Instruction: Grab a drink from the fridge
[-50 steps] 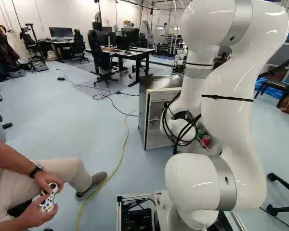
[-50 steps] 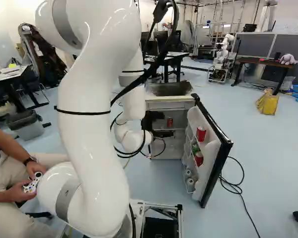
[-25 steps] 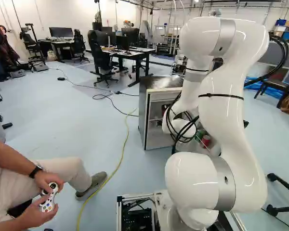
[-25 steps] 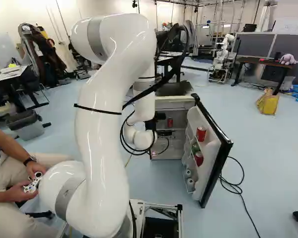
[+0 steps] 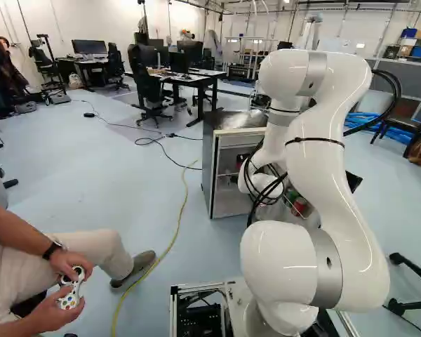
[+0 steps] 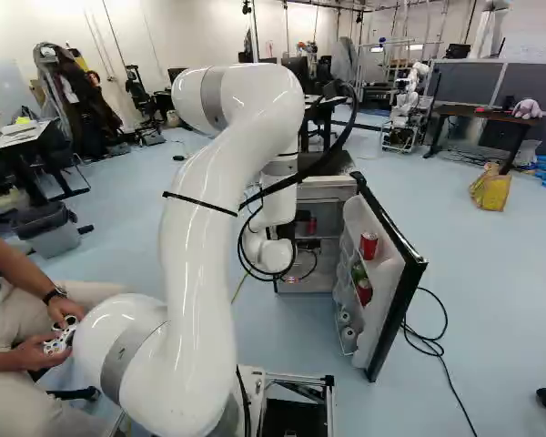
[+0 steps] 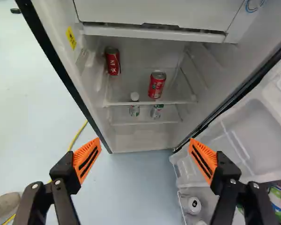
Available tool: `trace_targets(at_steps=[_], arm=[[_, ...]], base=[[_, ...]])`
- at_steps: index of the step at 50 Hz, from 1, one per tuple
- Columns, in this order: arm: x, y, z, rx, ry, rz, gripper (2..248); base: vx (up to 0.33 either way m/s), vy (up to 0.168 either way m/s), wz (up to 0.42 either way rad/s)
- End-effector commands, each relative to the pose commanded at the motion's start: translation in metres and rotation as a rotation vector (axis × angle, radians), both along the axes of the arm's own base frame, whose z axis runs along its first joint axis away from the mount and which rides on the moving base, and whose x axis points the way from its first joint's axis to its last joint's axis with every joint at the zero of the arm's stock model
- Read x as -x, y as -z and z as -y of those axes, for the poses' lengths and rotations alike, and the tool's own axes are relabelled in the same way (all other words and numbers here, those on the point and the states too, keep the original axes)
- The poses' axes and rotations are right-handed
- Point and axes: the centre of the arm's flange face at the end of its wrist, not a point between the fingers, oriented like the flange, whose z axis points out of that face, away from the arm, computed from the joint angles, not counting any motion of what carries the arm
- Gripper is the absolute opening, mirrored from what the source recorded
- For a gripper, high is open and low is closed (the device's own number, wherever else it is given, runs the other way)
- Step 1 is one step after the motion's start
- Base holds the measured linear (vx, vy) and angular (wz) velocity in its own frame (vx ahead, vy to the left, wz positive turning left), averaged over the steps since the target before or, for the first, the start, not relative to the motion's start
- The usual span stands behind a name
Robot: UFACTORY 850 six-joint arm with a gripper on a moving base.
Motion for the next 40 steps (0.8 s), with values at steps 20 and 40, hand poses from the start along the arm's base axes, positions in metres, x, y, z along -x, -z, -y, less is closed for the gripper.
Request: trace_targets(at_steps=[20, 40], arm=[[-0.039, 0.034, 0.008, 0.005, -0.009, 0.017, 247], [-0.077, 0.069, 0.017, 0.013, -0.013, 0.042, 247]], base=[[0.0, 0.0, 0.0], [0.0, 0.0, 0.0]])
